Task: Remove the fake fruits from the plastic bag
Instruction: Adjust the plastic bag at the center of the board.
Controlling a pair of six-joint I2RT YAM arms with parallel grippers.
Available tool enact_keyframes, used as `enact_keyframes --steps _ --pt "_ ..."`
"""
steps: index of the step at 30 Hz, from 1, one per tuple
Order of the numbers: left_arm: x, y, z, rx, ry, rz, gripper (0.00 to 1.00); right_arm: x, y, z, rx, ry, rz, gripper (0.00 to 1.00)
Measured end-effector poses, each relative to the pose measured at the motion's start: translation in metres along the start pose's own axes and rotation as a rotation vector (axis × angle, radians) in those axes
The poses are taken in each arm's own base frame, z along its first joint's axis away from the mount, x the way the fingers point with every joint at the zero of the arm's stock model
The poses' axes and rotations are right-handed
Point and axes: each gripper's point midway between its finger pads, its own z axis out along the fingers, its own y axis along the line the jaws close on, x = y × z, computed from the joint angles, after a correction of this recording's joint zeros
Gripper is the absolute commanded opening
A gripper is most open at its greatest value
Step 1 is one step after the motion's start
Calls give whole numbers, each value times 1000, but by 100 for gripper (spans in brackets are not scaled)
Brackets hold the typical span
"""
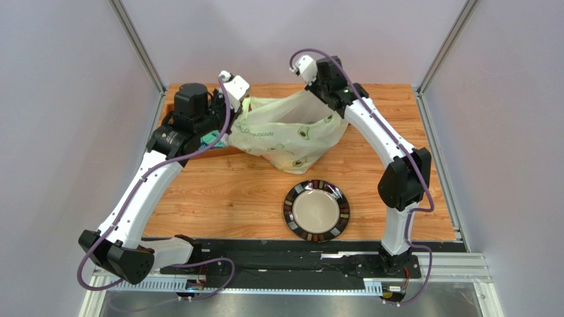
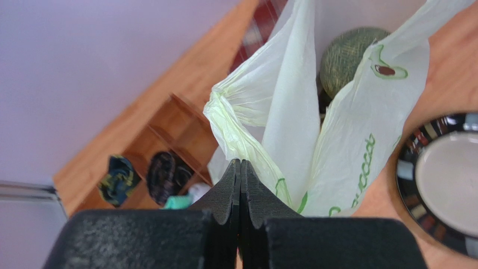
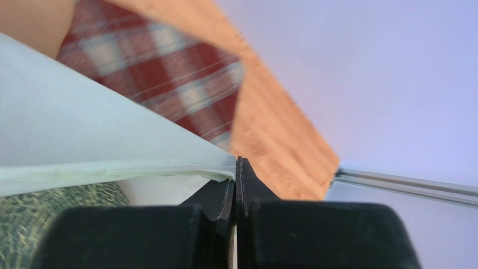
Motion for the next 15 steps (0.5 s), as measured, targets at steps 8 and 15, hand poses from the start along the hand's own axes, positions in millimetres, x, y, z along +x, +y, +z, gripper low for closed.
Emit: enact_keyframes --steps 8,15 --pt "-65 12 -22 -28 -188 46 0 -15 -51 -70 136 -113 61 0" --pt "40 -55 -8 167 -1 -67 0 93 21 -75 10 120 17 54"
